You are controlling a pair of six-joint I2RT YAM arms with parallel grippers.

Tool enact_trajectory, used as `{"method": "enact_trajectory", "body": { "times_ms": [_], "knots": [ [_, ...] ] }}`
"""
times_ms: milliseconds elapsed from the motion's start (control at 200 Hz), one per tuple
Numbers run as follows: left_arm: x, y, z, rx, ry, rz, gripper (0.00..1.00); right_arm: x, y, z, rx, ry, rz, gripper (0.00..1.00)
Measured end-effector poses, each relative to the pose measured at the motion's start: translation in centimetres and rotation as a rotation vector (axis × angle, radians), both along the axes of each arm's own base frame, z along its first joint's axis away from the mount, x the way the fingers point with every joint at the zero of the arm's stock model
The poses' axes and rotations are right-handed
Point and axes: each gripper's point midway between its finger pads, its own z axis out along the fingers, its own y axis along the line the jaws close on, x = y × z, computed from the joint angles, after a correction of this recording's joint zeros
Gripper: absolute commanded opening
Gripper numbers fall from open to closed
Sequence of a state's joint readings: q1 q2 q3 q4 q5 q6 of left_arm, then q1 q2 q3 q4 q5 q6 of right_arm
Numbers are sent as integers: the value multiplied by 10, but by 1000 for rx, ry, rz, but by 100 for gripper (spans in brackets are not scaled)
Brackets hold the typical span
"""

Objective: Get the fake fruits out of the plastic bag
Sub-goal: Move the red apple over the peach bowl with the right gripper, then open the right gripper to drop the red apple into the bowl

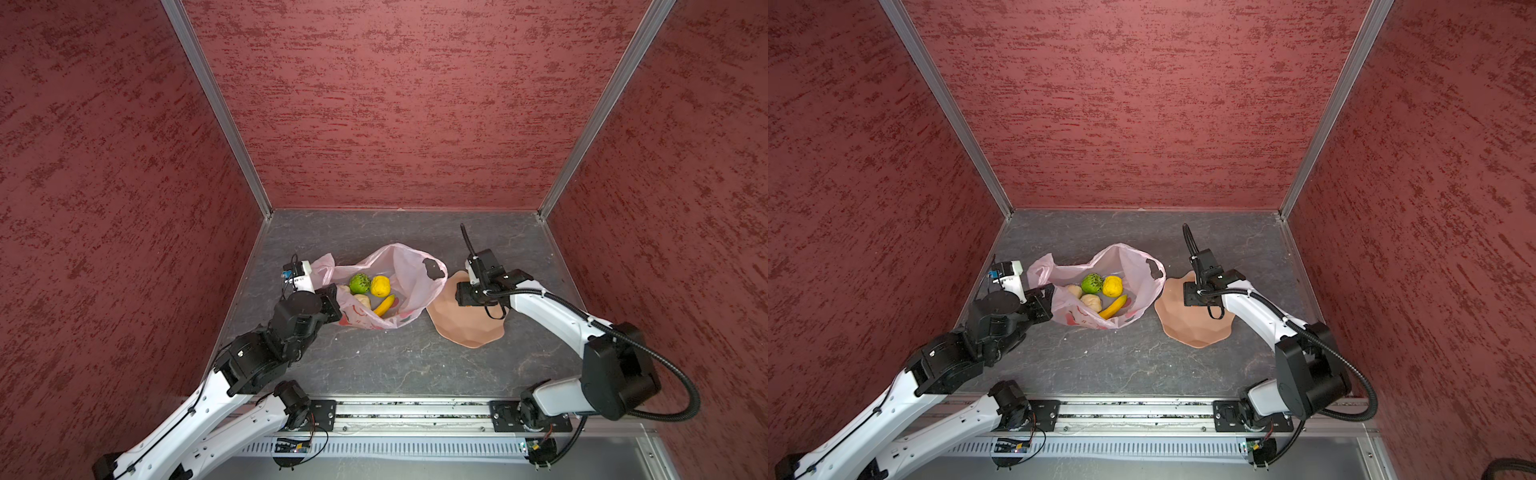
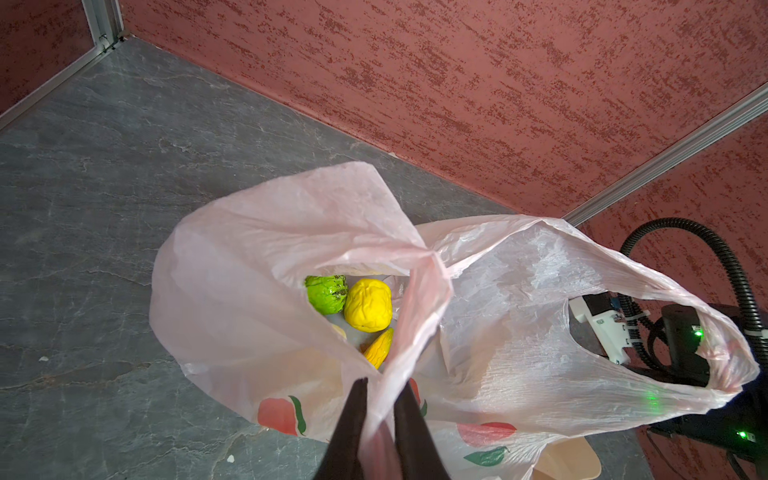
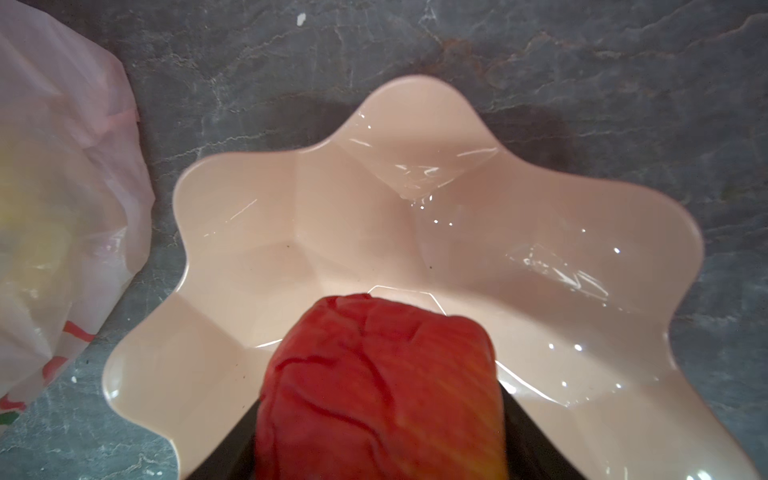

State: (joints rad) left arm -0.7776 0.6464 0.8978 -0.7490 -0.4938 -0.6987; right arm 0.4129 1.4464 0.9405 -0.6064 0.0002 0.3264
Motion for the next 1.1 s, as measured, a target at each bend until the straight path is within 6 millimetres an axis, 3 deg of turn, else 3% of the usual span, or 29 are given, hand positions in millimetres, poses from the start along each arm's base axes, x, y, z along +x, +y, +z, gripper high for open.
{"method": "enact_trajectory", "body": {
  "times_ms": [501,932,1102],
  "knots": [
    [3,15,2,24,22,36,15,-2,3,-45,10,55,-23,43],
    [-1,22,-1,18,68,23,16,0,3,-43,11,48,-22,76],
    [-8,29,12,25,65,15,16,7,5,-21,8,12,-5,84]
  ]
}}
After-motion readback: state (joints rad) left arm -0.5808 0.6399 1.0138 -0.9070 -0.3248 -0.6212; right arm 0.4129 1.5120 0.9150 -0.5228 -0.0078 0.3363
